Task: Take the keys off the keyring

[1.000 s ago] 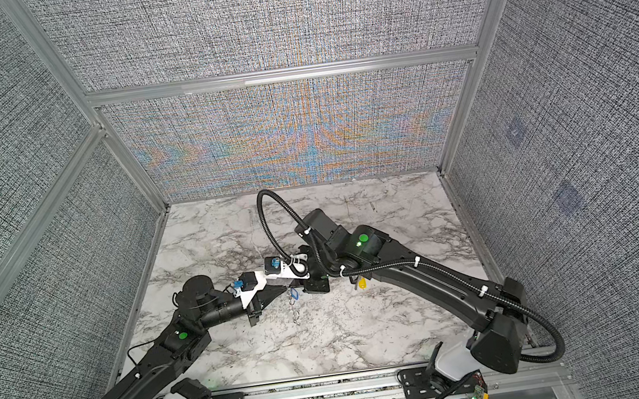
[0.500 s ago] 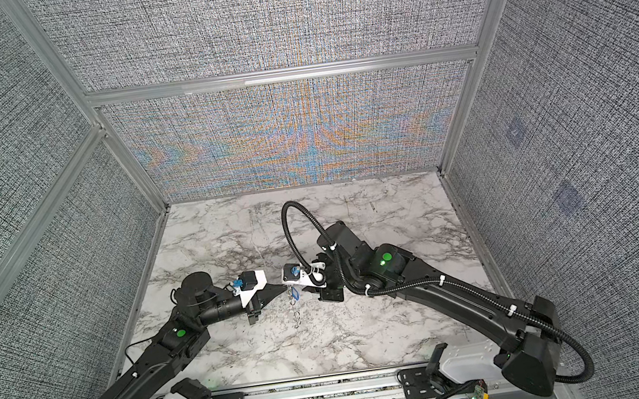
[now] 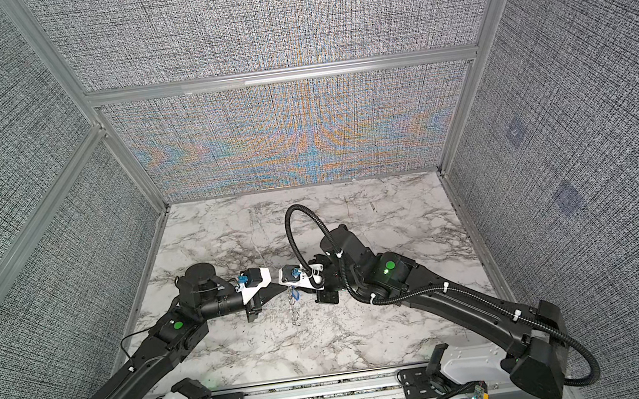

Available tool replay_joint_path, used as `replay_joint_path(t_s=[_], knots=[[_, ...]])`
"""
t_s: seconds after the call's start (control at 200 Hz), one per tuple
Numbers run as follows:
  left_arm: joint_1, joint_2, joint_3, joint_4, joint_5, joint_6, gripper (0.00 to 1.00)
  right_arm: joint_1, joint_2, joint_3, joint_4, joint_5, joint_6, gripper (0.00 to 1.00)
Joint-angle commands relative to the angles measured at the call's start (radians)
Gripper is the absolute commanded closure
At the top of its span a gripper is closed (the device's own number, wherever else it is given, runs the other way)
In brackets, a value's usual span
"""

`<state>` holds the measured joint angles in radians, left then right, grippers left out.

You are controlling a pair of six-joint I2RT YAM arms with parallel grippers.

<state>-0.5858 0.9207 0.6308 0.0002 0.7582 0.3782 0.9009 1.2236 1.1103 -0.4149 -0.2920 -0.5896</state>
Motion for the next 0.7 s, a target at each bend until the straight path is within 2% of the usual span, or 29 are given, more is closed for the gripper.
replay_joint_path(t_s=[0.0,0.345,0.525,0.695], knots=[[0.001,0.003,0.012,-0.013,0.000,0.013,1.00,0.002,-0.001,-0.007,0.030,0.005,-0.013,0.82],[-0.007,-0.010,0.000,0.000,-0.033,0.065,1.00,0.008,-0.009,-0.029,0.053,0.006,-0.009,0.82],[-0.011,-0.065,-0.038,0.050,-0.083,0.150,1.00,0.015,-0.036,-0.069,0.034,0.095,-0.033,0.78],[-0.016,-0.095,-0.057,0.067,-0.101,0.235,1.00,0.016,-0.069,-0.098,0.063,0.114,-0.026,0.76]])
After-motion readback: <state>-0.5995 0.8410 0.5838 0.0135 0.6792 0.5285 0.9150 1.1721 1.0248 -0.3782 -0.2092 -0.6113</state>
